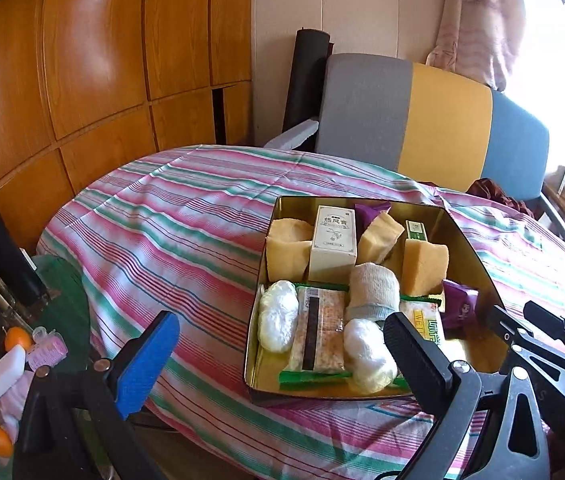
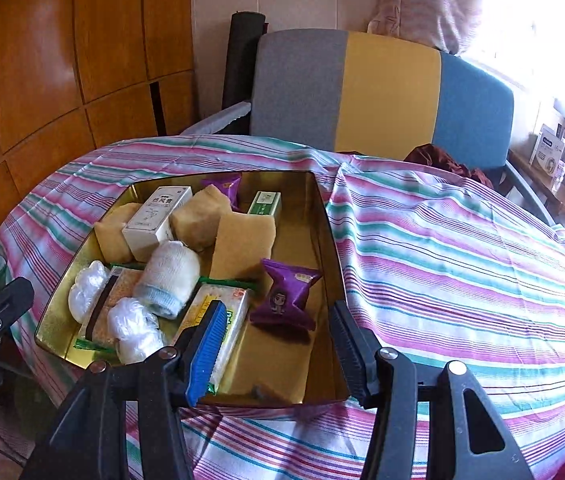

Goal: Organize objects
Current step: 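Open the right tool to release the white ball into the tray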

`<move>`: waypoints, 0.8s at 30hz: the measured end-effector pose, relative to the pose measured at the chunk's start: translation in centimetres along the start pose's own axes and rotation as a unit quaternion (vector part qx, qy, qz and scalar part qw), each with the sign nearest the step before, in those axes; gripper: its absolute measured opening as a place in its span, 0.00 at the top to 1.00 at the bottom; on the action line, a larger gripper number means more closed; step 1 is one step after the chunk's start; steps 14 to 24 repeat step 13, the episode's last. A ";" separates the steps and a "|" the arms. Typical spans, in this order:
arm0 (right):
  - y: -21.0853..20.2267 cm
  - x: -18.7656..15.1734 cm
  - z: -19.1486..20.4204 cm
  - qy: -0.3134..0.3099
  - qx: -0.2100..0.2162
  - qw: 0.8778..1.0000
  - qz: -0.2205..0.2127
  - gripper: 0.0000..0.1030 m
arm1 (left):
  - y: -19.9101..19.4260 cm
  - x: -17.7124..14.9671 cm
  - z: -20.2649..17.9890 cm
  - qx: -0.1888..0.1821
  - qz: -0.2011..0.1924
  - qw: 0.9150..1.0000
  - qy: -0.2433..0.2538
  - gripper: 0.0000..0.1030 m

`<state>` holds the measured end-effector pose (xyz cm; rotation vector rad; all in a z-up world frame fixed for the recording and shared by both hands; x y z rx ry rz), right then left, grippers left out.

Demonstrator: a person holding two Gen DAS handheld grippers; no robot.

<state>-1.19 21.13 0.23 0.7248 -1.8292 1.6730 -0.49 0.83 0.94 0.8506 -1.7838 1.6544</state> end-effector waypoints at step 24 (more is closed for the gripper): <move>0.4 0.2 1.4 -0.017 0.018 1.000 0.003 0.48 | 0.0 0.1 0.0 0.016 -0.008 1.000 0.007 0.00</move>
Point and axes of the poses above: each gripper's, at about its wrist camera, not at the fingertips, and y roughly the way its jaws point, z to its left, x to its top, the point moved 2 cm from there along y, roughly the way its jaws point, and after that the axes turned 5 degrees about -y, right-handed, at the moved point
